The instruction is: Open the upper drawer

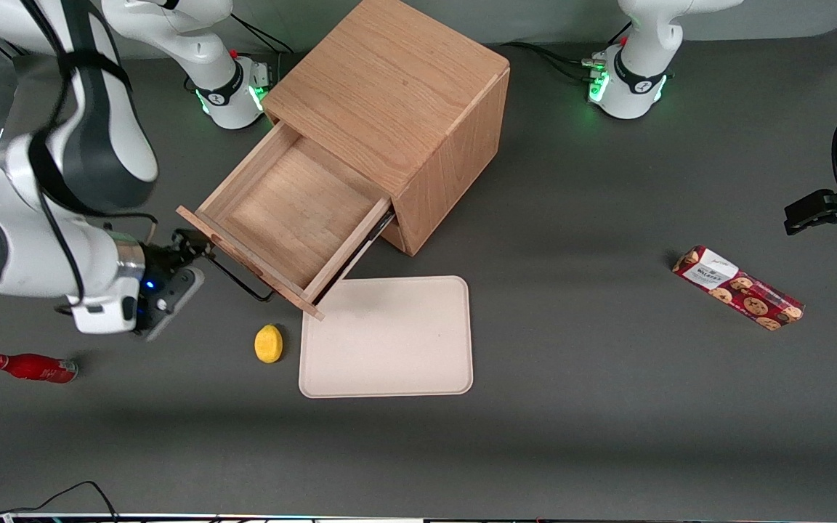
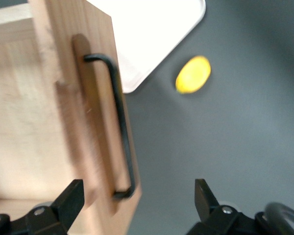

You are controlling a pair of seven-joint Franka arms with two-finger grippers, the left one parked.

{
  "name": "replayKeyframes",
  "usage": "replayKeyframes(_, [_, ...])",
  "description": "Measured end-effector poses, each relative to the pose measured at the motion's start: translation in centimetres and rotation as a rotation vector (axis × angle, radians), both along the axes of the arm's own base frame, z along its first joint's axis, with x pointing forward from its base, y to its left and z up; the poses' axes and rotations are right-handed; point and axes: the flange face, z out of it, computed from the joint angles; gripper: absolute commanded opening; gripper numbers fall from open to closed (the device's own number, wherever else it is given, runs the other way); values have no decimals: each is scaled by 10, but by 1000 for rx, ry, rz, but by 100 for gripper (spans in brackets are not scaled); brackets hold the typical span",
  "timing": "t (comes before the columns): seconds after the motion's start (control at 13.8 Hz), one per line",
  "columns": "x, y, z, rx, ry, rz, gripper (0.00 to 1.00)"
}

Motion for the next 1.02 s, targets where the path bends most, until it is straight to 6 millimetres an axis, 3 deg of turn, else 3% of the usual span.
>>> replayKeyframes(0.36, [-52, -19, 79, -122, -59, -322, 100])
replayKeyframes(0.51, [-69, -44, 100, -166, -100, -370, 100])
replayKeyframes(0.8, [-74, -102, 124, -212, -160, -324, 100])
replayKeyframes(1.02, [-73, -113, 131, -212, -179, -339, 100])
